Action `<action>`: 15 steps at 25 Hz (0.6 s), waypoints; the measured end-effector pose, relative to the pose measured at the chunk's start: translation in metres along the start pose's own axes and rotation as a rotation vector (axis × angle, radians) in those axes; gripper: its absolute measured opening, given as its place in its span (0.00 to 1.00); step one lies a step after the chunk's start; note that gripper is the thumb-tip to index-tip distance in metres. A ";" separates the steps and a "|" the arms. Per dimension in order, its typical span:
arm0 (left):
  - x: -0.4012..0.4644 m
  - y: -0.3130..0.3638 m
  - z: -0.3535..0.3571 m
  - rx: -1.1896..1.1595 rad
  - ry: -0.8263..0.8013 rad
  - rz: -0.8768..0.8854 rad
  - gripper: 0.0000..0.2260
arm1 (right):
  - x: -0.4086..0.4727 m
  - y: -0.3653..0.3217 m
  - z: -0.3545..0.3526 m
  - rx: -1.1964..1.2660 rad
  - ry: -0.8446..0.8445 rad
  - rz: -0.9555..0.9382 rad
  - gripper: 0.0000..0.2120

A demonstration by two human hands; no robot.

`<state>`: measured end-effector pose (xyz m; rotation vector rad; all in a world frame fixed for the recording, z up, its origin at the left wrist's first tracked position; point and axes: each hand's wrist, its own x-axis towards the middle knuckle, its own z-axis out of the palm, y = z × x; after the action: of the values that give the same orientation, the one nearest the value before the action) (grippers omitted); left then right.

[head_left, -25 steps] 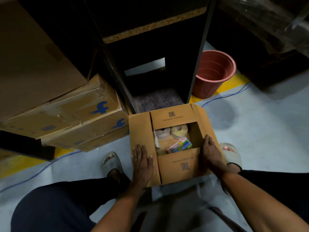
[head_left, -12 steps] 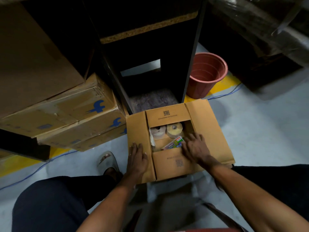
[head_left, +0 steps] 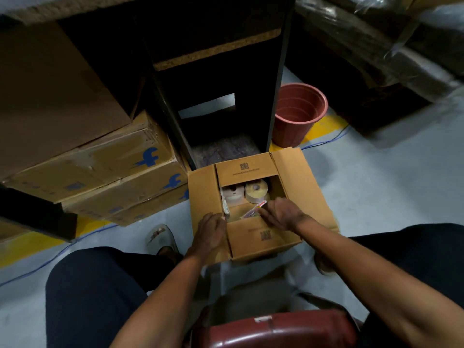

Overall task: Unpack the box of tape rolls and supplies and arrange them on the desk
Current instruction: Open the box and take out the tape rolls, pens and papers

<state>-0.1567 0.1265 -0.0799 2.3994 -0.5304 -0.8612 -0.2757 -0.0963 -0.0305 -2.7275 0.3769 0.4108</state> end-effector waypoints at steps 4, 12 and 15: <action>-0.015 -0.002 0.001 0.011 -0.133 -0.140 0.28 | -0.008 0.001 -0.013 0.156 -0.215 0.078 0.13; -0.037 -0.004 0.008 0.248 -0.303 -0.064 0.58 | -0.017 0.010 0.007 -0.028 -0.569 0.092 0.33; -0.038 -0.006 0.014 0.340 -0.290 -0.002 0.54 | -0.013 0.031 0.035 -0.092 -0.602 0.055 0.31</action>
<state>-0.1921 0.1462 -0.0751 2.5874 -0.8454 -1.2127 -0.3056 -0.1077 -0.0672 -2.5140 0.2676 1.2419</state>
